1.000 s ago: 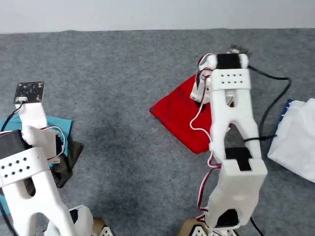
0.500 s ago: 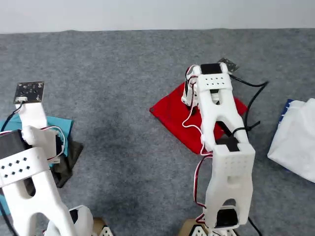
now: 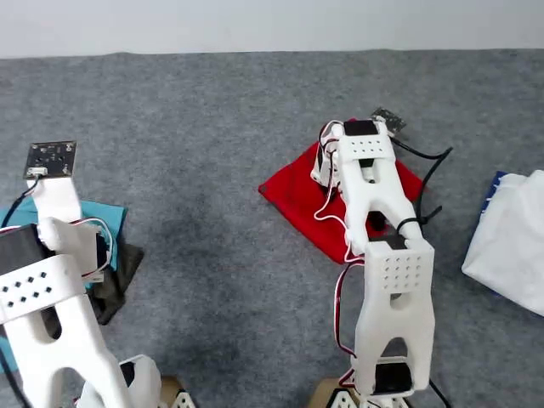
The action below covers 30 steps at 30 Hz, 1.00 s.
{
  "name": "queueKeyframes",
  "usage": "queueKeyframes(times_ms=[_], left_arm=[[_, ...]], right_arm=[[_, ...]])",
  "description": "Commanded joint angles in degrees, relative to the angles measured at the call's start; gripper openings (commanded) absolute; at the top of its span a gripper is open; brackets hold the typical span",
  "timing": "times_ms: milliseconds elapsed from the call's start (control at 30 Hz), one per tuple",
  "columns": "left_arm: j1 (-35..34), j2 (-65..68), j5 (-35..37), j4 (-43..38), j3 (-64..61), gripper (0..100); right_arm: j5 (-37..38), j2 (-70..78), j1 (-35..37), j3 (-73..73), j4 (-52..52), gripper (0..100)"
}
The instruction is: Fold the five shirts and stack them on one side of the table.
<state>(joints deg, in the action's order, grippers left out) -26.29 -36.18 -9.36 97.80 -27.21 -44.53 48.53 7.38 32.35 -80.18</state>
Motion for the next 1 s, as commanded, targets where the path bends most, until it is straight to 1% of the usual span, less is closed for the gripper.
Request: queueKeyframes(times_ms=[0,100,233,367,500,767,967], left_arm=[[0.0,-1.41,-0.09,0.44,1.8,1],[-0.09,-1.41,-0.09,0.44,1.8,1],[-0.09,-1.41,-0.09,0.44,1.8,1],[-0.09,-1.41,-0.09,0.44,1.8,1],[-0.09,-1.41,-0.09,0.44,2.07,1],[-0.09,-1.41,-0.09,0.53,2.07,1],[-0.09,-1.41,0.0,1.32,2.15,1]], right_arm=[[2.55,3.12,-3.12,1.49,-1.27,17.5],[4.4,3.82,-3.38,3.6,-3.21,8.0],[6.86,3.47,-3.82,3.6,-3.82,0.9],[9.23,2.51,-3.82,3.78,-7.34,1.0],[10.2,-2.07,-4.35,3.78,-13.49,1.0],[21.8,-15.78,-9.01,3.78,-22.11,1.0],[32.18,-25.45,-14.99,3.43,-22.64,1.0]])
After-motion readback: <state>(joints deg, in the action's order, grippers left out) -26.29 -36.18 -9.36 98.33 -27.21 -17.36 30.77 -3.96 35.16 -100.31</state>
